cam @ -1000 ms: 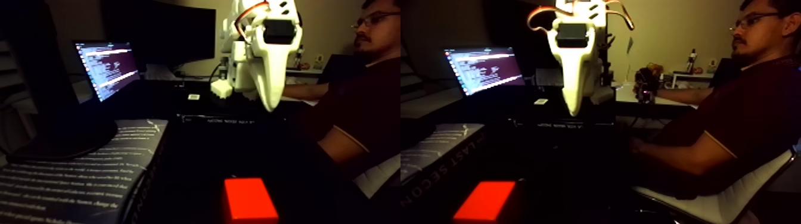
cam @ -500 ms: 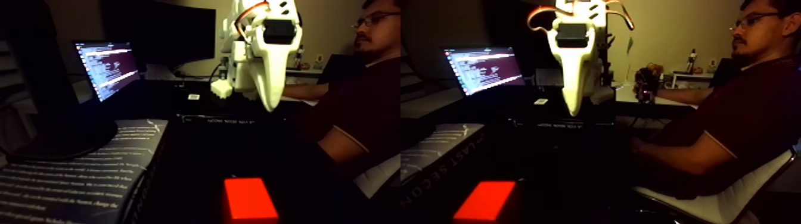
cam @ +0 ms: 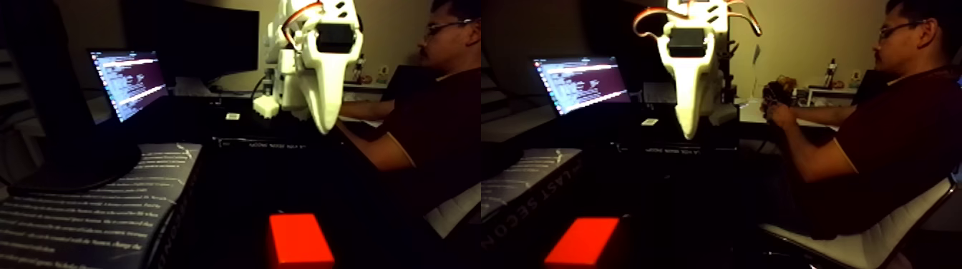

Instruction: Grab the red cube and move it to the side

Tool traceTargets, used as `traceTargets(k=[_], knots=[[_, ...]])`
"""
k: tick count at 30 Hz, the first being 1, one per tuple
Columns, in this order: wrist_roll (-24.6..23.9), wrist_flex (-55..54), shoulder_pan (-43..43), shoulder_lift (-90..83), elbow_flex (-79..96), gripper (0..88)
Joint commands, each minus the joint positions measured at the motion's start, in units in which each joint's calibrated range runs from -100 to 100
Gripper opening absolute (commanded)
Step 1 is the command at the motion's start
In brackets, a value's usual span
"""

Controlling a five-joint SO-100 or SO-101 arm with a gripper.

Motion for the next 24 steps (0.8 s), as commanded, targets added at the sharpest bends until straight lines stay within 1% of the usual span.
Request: traceTargets(k=[1,14,20,22,24], knots=[[0.24,0.29,0.17,-0.17,-0.09,0.7],[0.24,0.2,0.34,0.17,-0.27,1.4],[0.68,-1.4,0.09,4.12,-1.27,1.6],[2.46,-3.09,0.34,7.31,-2.63,3.6],[3.59,-4.78,0.51,11.6,-4.71,7.7]])
